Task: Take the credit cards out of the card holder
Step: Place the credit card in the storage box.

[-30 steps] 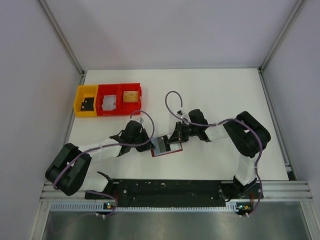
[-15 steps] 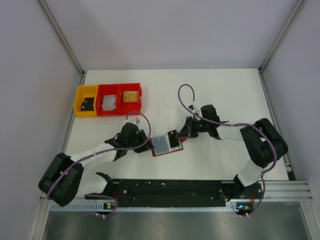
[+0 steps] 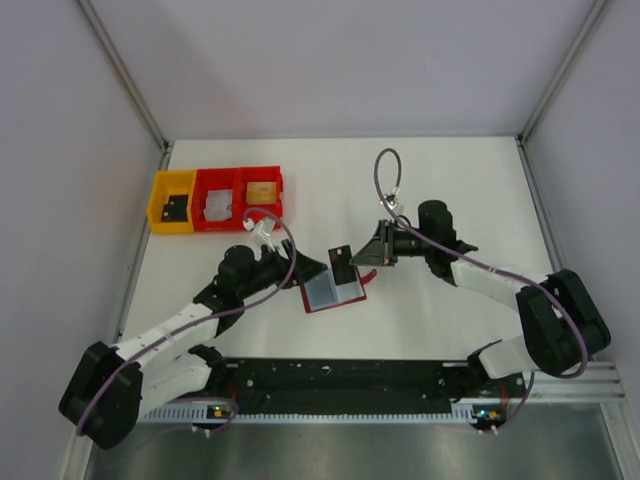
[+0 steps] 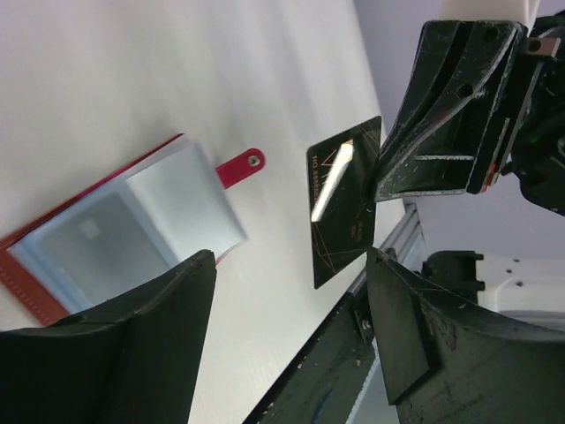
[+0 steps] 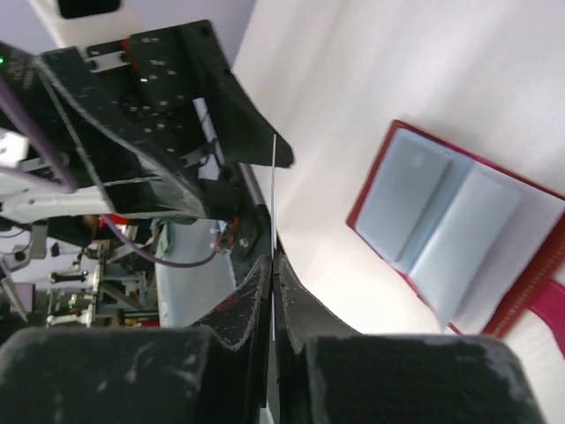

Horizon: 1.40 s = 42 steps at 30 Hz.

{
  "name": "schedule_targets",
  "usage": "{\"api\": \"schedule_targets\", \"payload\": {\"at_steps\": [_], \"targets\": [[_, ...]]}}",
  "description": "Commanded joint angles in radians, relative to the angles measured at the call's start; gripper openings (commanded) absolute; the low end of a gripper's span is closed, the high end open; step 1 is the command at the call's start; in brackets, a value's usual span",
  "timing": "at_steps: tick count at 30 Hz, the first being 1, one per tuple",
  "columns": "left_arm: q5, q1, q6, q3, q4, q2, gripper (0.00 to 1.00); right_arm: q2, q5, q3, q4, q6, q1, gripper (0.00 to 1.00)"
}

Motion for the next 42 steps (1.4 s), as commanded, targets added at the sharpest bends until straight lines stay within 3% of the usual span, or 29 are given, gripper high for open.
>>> {"api": "schedule_targets", "payload": {"at_steps": [1,7,11,17,26,30,34,38,42], "targets": [[0.188,0.003,-0.04,-0.019,0.302,0.046,0.72,-0.079,-0.114,-0.009,0.183,0.112,-0.005,0.0],[0.247,0.003,-0.144,-0.055,0.561,0.105,0.6,-0.113,-0.153,-0.014,0.285,0.185,0.013,0.0],[0.255,0.003,-0.184,-0.058,0.644,0.129,0.52,-0.115,-0.153,-0.018,0.305,0.203,0.022,0.0],[0.261,0.001,-0.2,-0.055,0.662,0.138,0.39,-0.11,-0.154,-0.026,0.322,0.212,0.025,0.0],[0.256,0.001,-0.203,-0.055,0.65,0.141,0.02,-0.099,-0.15,-0.018,0.334,0.218,0.028,0.0],[0.233,0.003,-0.206,-0.064,0.641,0.135,0.0,-0.105,-0.138,-0.014,0.328,0.215,0.027,0.0],[0.141,0.011,-0.223,-0.102,0.642,0.11,0.0,-0.131,-0.099,0.002,0.222,0.15,0.022,0.31],[0.013,0.058,-0.258,-0.173,0.65,0.057,0.0,-0.193,-0.015,0.035,0.034,0.024,0.013,0.71],[-0.041,0.17,-0.301,-0.219,0.616,-0.012,0.0,-0.266,0.129,0.086,-0.202,-0.131,0.011,0.96]]}}
